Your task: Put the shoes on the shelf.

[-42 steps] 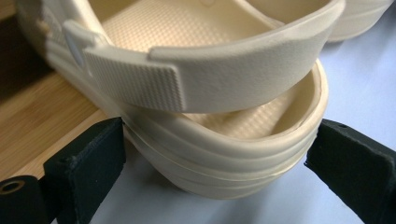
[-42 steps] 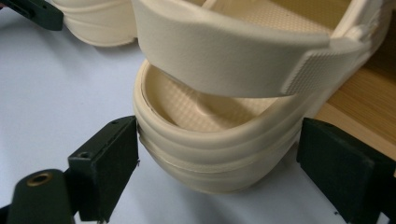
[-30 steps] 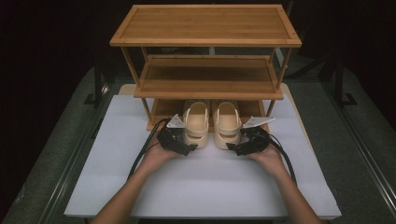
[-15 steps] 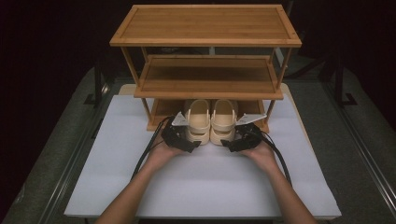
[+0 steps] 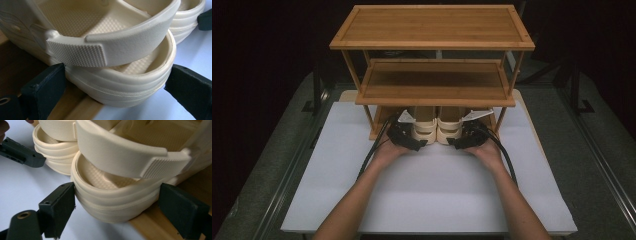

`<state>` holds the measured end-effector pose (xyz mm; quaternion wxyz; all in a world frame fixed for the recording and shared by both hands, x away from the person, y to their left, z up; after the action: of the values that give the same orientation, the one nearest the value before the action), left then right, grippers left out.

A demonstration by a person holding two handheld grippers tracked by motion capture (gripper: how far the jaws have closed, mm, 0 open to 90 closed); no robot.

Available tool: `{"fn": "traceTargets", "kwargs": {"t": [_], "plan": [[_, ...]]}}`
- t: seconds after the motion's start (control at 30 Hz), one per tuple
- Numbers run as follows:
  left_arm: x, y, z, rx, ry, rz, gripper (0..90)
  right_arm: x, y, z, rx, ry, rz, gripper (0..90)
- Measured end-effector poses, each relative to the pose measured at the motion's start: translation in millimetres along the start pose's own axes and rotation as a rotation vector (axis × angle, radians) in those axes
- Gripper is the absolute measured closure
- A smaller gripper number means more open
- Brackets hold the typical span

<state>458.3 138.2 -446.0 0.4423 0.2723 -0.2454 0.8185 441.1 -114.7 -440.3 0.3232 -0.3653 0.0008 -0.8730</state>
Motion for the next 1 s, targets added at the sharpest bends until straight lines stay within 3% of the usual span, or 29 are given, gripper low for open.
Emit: {"fn": "traceTargets", "kwargs": {"t": [0.13,0.33,0.5,0.67,1.0], "plan": [[-6.3,-7.6,3.5,-0.002,-0.009,0.019,3.0,-9.2,7.4,5.5,0.004,0.033,-0.010,14.6],[-16.0,-18.1,7.0,-0.008,-0.020,0.039,3.6,-15.1,9.8,10.0,0.004,0.029,-0.050,15.7],[-17.6,-19.2,6.9,0.002,-0.025,0.047,3.6,-15.9,10.7,9.5,-0.001,0.032,-0.048,15.8],[-10.1,-17.6,6.8,0.027,-0.015,0.034,4.9,-13.1,11.2,7.2,0.006,0.031,-0.038,15.8],[13.6,-6.7,2.6,0.017,0.004,0.028,4.9,8.3,9.4,-2.8,-0.007,0.048,-0.033,13.9]]}}
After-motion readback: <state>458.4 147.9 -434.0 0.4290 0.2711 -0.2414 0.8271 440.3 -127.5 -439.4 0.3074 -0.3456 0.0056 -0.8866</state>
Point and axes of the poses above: each handheld gripper's, and its own axes: x roughly backward along the jaws, z roughly out of its top, y roughly to its right, the point moved 2 cm from there along -x, roughly forward along the jaws, and after that the axes turned 12 degrees about -x, right-handed, at the moved point
